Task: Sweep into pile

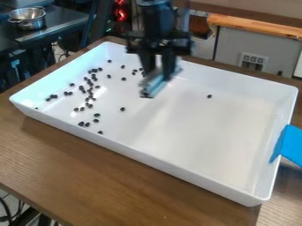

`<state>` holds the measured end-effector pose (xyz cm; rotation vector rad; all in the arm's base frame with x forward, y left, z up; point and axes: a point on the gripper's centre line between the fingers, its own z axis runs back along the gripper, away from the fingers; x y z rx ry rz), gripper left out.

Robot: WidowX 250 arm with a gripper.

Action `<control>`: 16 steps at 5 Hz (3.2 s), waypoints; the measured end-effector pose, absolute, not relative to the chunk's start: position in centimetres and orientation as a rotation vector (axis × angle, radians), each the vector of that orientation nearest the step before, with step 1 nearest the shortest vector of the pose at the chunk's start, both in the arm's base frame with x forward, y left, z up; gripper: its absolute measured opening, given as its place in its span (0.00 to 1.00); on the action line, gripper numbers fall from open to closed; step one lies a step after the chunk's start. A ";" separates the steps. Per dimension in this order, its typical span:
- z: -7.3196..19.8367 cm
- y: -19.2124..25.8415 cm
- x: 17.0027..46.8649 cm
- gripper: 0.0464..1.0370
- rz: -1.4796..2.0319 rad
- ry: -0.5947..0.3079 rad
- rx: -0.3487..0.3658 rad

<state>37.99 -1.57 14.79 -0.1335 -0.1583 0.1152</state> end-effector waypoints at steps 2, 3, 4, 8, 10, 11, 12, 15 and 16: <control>11.1 -10.3 40.4 0.32 -0.070 -0.095 -0.058; 10.6 -10.9 41.7 0.32 -0.119 -0.083 -0.049; 10.3 -10.2 42.1 0.32 -0.142 -0.089 -0.038; 8.7 -0.7 43.3 0.32 -0.018 -0.160 -0.009; 9.2 7.8 44.9 0.32 0.193 -0.116 -0.046; 9.2 13.7 43.5 0.32 0.301 -0.129 -0.021; 9.3 15.0 41.7 0.32 0.252 -0.148 0.023; 16.3 5.6 39.9 0.32 0.199 -0.184 -0.255; 13.9 1.6 37.8 0.32 0.151 -0.128 -0.226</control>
